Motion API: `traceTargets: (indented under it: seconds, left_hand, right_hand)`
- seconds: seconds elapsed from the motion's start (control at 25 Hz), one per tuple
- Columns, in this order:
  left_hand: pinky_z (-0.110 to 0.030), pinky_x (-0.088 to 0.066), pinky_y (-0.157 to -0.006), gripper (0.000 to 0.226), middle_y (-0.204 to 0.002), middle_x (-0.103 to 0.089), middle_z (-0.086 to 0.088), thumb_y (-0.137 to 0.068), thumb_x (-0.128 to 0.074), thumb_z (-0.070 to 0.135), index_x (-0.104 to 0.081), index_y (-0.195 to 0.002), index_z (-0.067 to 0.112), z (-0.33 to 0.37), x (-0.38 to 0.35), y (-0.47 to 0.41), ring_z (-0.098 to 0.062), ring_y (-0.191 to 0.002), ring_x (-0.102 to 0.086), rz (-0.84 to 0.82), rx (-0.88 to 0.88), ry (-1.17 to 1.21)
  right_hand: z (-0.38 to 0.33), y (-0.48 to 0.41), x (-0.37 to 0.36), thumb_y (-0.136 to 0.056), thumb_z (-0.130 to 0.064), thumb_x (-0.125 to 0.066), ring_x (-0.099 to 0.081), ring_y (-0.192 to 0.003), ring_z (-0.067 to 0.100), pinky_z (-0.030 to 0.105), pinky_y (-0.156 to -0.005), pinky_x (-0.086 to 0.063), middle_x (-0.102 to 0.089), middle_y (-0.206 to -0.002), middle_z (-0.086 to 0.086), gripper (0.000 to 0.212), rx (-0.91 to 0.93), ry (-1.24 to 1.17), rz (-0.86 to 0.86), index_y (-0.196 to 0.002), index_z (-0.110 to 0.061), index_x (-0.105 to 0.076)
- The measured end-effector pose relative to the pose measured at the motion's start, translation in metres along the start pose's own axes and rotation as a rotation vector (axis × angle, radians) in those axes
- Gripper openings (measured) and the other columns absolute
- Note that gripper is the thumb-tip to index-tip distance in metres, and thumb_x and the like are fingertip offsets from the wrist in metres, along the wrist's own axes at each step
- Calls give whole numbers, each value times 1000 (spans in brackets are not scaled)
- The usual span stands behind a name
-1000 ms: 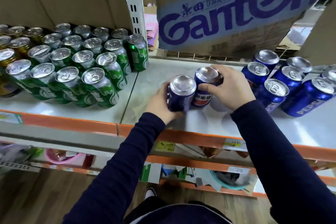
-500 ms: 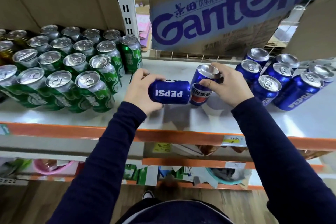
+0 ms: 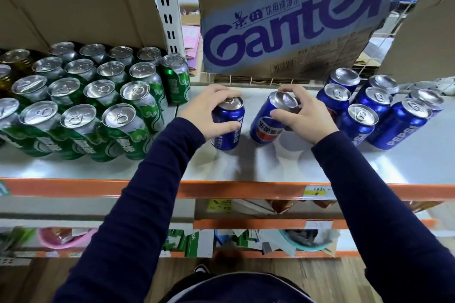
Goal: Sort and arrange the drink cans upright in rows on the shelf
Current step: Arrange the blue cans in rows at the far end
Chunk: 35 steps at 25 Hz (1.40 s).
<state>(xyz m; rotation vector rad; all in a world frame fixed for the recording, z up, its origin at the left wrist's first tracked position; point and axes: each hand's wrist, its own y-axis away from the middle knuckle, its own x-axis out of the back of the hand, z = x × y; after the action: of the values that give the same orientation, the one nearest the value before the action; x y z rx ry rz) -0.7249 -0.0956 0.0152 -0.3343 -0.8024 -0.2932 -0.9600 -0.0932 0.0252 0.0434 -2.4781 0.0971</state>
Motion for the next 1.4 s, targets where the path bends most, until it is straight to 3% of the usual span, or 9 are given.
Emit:
traceTargets:
  seconds: [0.12,0.24,0.4,0.56,0.68,0.84,1.04,1.24,1.4]
  left_hand:
    - [-11,-40,-86,62,-115,-49,-2,-67,-80,30,-52,-122,38,-5,0,8,-11,-103,-49,47,65,123]
    - [-21,-45,-93,78,-117,-57,1,-56,-73,25,-47,-129,33,-10,9,11,-12,-105,-56,31,79,175]
    - [-20,-38,-96,81,-124,-55,5,-51,-66,33,-51,-130,24,-12,16,7,-11,-114,-51,-24,58,84]
    - [-19,-34,-97,84,-118,-42,1,-50,-67,49,-51,-129,28,-13,21,2,-10,-109,-44,-99,45,18]
    - [-23,-38,-92,84,-111,-45,-1,-54,-84,49,-53,-128,27,-14,31,1,-13,-103,-46,-66,13,-41]
    - [-1,-34,-86,78,-117,-50,5,-61,-80,14,-49,-132,17,-21,42,2,-6,-107,-48,-103,-41,38]
    - [-19,-35,-82,72,-105,-50,-2,-51,-85,49,-59,-114,25,-19,34,0,-12,-96,-47,-52,46,-123]
    - [-31,-48,-86,57,-103,-65,-1,-55,-85,37,-67,-104,15,-8,41,-44,-17,-93,-58,95,121,-144]
    - [-26,-45,-88,57,-111,-66,-6,-64,-83,30,-63,-113,10,-12,43,-114,-21,-101,-59,40,159,-209]
  right_hand:
    - [7,1,-6,-74,-22,-73,-61,-91,21,40,-78,-55,-57,-102,2,49,-76,-96,63,-113,-24,-43]
    - [9,-4,-7,-72,-21,-73,-60,-85,20,30,-72,-49,-59,-102,7,54,-84,174,-95,-116,-20,-42]
    - [3,-12,-31,-73,-30,-70,-54,-109,32,33,-86,-43,-55,-119,13,73,18,487,-320,-136,-19,-36]
    - [-5,-25,-57,-72,-55,-69,-44,-118,32,46,-98,-35,-49,-129,8,76,62,863,-160,-134,-20,-41]
    - [-10,-29,-50,-69,-38,-78,-54,-107,26,34,-89,-44,-59,-118,7,68,-57,459,-48,-125,-15,-47]
    - [-14,-24,-36,-72,-12,-78,-57,-104,17,26,-83,-45,-55,-119,3,72,-105,-133,7,-129,-17,-36]
    - [-13,-31,-40,-73,-18,-79,-59,-105,14,29,-90,-48,-58,-116,1,68,24,-79,-168,-124,-23,-34]
    - [-9,-48,-30,-67,-27,-81,-49,-106,14,21,-87,-37,-53,-116,2,65,169,219,-2,-122,-15,-49]
    - [-3,-70,-20,-67,-32,-82,-47,-105,12,17,-85,-32,-52,-118,3,69,168,281,65,-126,-12,-51]
